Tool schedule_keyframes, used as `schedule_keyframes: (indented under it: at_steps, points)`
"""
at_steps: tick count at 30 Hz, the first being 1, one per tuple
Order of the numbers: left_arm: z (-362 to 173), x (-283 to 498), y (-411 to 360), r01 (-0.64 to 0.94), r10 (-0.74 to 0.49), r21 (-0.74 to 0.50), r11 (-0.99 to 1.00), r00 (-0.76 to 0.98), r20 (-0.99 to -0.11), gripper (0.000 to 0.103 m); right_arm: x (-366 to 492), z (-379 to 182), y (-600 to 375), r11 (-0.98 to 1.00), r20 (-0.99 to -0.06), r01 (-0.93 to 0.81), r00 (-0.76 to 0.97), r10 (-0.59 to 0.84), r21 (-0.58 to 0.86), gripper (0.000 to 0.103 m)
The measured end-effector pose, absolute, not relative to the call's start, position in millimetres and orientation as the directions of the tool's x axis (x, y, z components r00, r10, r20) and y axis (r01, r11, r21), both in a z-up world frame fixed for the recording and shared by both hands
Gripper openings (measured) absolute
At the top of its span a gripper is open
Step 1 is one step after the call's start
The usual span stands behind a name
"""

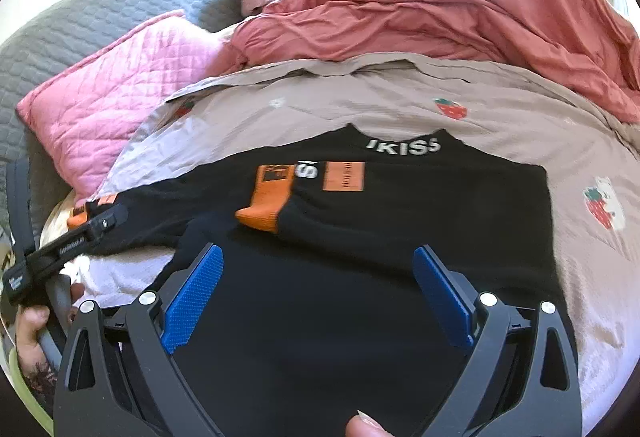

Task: Fold small clothes
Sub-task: 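Close the left tool on the other orange cuff and lift it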

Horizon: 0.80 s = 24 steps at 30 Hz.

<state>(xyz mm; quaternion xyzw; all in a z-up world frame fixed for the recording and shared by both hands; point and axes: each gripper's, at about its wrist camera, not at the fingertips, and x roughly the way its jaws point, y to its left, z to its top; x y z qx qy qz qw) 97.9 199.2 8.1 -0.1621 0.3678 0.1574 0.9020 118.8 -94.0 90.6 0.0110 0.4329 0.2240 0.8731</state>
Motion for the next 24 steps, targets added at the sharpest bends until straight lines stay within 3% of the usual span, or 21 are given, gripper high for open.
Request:
schedule_keyframes:
  at_steps: [9, 16, 24]
  points:
    - [5.1, 79.2, 248.7, -0.618, 0.340, -0.169, 0.767, 0.616, -0.711, 0.093, 111.3, 90.5, -41.5, 0.850, -0.746, -0.489, 0.489, 0.453, 0.195, 0.095]
    - [-6.4, 57.5, 293.4, -0.741, 0.377, -0.251, 0.622, 0.565, -0.734, 0.093, 104.0, 82.2, -2.5, 0.813, -0.751, -0.546, 0.447, 0.486, 0.202, 0.095]
    - [-25.3, 41.5, 329.4, -0.841, 0.416, -0.265, 0.472, 0.477, -0.774, 0.093, 103.6, 74.1, 35.1, 0.779, -0.751, -0.592, 0.413, 0.515, 0.209, 0.095]
